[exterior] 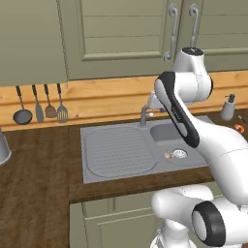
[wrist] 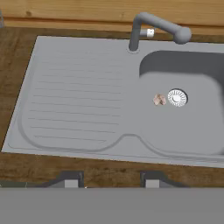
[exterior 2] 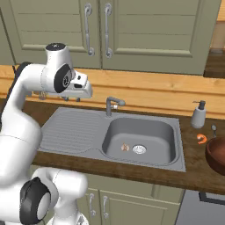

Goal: Pick the garlic from the sink and place it in the bowl. Then pick the bowl and place it in the microwave. Then close the microwave door and press the start button.

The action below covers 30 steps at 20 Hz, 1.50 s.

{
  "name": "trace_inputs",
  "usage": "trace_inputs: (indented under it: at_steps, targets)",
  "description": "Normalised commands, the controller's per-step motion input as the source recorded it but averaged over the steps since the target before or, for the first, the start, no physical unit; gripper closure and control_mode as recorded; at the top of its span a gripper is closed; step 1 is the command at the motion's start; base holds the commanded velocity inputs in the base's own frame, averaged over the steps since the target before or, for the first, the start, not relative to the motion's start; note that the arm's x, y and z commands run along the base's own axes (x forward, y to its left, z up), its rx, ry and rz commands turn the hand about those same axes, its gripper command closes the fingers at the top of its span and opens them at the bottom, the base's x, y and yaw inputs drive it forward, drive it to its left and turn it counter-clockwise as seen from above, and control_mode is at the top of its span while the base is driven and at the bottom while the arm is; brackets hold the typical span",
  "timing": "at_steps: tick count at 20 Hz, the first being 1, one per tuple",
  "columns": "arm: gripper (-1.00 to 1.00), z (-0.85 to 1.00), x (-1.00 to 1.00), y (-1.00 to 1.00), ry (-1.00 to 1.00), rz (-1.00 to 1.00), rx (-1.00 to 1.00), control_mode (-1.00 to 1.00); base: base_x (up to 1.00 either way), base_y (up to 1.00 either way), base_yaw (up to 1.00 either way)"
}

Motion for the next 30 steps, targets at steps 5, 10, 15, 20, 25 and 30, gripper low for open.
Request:
trace_inputs:
  at_steps: [5, 10, 15, 20, 25, 30]
  targets:
    - [-1.00, -0.01, -0.16, -0.03, -0.07, -0.02, 0.00, -1.00, 0.00, 0.00, 0.00]
    - [-1.00, -0.48, 0.00, -0.77, -0.16, -0.06, 0.19, -1.00, 0.00, 0.00, 0.00]
    - [-1.00, -0.67, 0.08, -0.82, 0.01, -0.01, 0.13, -1.00, 0.00, 0.00, 0.00]
    - [-1.00, -0.76, 0.13, -0.48, 0.09, -0.01, 0.01, -1.00, 0.00, 0.00, 0.00]
    - [-1.00, -0.72, 0.14, -0.16, 0.04, -0.04, 0.00, -1.00, 0.00, 0.00, 0.00]
    - [-1.00, -0.54, 0.20, -0.35, 0.10, -0.14, 0.06, -1.00, 0.00, 0.00, 0.00]
